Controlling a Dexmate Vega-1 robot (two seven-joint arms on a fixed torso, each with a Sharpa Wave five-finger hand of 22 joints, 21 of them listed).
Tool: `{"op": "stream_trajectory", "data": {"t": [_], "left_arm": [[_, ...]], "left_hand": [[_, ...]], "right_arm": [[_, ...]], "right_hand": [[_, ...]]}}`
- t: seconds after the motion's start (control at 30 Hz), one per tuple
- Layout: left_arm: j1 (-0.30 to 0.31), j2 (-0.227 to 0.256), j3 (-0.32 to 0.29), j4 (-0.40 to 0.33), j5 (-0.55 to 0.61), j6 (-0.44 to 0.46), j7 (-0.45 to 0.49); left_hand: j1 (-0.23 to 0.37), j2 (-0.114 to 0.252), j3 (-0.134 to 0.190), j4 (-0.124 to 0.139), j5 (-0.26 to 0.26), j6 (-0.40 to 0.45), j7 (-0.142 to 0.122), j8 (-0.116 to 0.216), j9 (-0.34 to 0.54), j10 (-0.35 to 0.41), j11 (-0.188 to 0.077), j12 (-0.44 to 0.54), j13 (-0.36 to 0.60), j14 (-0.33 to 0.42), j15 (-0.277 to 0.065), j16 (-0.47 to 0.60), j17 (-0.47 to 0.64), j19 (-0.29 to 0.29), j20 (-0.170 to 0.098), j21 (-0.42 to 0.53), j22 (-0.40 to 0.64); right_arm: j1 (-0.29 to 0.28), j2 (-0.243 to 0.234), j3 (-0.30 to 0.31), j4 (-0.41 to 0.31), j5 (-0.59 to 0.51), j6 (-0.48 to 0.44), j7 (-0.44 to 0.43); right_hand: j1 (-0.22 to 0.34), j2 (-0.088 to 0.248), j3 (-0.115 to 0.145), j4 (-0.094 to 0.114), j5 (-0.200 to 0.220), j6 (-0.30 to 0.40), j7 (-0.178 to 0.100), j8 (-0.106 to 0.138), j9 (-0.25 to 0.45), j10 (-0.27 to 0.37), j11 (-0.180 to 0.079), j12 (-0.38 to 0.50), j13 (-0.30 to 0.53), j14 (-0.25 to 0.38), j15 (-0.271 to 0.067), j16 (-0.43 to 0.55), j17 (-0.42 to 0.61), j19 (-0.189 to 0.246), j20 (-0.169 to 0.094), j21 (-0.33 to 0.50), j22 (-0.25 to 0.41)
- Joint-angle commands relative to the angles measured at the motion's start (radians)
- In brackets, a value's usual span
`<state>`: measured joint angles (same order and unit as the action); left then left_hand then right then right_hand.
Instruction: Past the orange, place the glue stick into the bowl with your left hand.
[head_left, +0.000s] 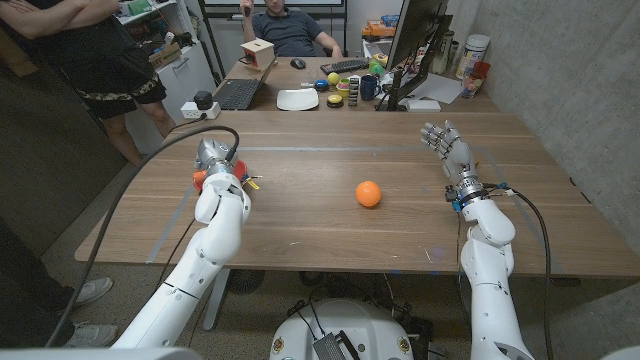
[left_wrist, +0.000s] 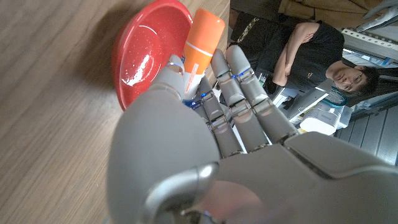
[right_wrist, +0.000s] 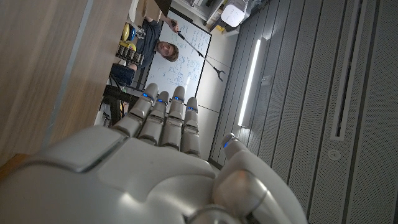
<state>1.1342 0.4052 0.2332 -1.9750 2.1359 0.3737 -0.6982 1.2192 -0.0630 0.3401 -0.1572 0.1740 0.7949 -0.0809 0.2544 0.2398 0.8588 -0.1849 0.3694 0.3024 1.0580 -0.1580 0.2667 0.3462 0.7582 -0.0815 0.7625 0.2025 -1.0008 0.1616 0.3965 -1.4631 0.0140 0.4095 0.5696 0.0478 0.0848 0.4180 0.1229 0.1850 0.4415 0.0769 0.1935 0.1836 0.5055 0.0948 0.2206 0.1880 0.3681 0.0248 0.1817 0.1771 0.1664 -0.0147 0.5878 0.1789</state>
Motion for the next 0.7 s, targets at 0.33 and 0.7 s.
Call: {"op": "stream_trajectory", "data": {"t": [0.33,0.7], "left_arm": [[-0.017,0.029,-0.088,0.121,-0.2,0.091,0.226],[-0.038,0.048,-0.033,0.172,-0.198,0.096,0.286]], "left_hand": [[0.101,0.101,-0.019,0.013,0.002,0.03,-0.008,0.009,0.0,0.029,-0.023,-0.006,0.006,0.014,-0.086,0.004,0.006,-0.003,-0.089,0.025,0.004],[0.094,0.1,-0.03,0.019,0.002,0.042,-0.009,0.012,-0.003,0.046,-0.023,-0.007,0.006,0.02,-0.086,0.006,0.007,0.002,-0.085,0.035,0.002]], "right_arm": [[-0.007,0.004,-0.029,-0.026,-0.022,0.024,-0.027],[-0.003,-0.003,-0.03,-0.018,-0.011,0.033,-0.025]], "right_hand": [[-0.003,-0.009,-0.003,0.0,0.007,0.009,-0.001,0.001,0.006,0.007,-0.002,0.0,0.002,0.009,-0.001,0.005,0.0,0.001,-0.01,-0.003,0.006],[-0.003,-0.009,-0.004,0.0,0.008,0.011,-0.003,0.002,0.006,0.006,-0.002,0.0,0.002,0.009,-0.002,0.005,0.0,0.003,-0.011,-0.005,0.006]]}}
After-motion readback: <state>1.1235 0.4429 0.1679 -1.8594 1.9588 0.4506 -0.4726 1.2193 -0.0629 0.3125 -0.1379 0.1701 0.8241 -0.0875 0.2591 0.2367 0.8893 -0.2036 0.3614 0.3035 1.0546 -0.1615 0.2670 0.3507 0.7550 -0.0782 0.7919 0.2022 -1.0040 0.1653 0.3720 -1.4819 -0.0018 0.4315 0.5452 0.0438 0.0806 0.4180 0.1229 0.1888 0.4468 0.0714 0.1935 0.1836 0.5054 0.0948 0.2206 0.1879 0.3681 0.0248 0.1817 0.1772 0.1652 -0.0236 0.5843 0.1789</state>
